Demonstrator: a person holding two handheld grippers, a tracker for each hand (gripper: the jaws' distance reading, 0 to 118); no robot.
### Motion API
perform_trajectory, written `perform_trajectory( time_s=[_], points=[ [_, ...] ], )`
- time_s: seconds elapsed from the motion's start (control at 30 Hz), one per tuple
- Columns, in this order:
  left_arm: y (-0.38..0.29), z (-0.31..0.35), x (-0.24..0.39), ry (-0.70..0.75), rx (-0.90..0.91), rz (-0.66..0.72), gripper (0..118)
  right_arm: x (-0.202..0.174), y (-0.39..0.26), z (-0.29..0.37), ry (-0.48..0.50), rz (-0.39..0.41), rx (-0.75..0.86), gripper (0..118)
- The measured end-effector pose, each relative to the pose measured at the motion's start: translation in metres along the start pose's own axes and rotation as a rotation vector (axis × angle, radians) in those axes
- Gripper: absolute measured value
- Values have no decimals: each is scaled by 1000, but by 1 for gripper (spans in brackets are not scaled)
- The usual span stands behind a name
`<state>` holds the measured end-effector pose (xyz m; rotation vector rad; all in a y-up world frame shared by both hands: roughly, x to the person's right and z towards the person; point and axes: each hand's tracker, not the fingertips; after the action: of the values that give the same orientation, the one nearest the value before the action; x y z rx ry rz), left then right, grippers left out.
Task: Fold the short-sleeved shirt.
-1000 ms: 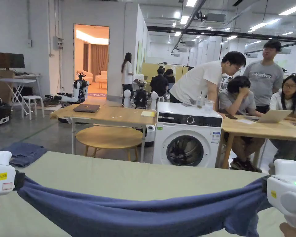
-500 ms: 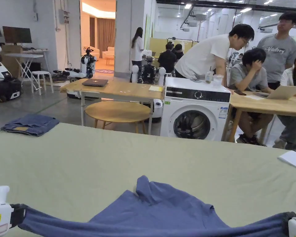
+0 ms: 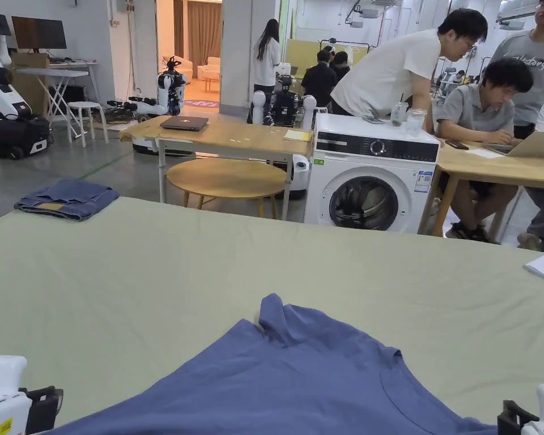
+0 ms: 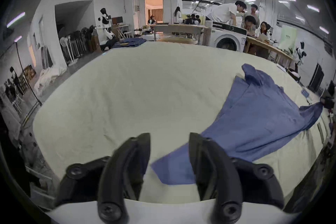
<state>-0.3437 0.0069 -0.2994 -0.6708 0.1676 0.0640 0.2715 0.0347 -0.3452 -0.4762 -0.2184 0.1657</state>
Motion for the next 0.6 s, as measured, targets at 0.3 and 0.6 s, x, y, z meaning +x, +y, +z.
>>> perform_trajectory(
  time_s=[0.3, 0.6],
  points=[
    [7, 1, 67, -93, 145, -20, 47, -59, 8, 20, 112, -138, 152, 54],
    [35, 19, 158, -155, 339, -57, 8, -124, 32, 41, 153, -147, 275, 5]
  ],
)
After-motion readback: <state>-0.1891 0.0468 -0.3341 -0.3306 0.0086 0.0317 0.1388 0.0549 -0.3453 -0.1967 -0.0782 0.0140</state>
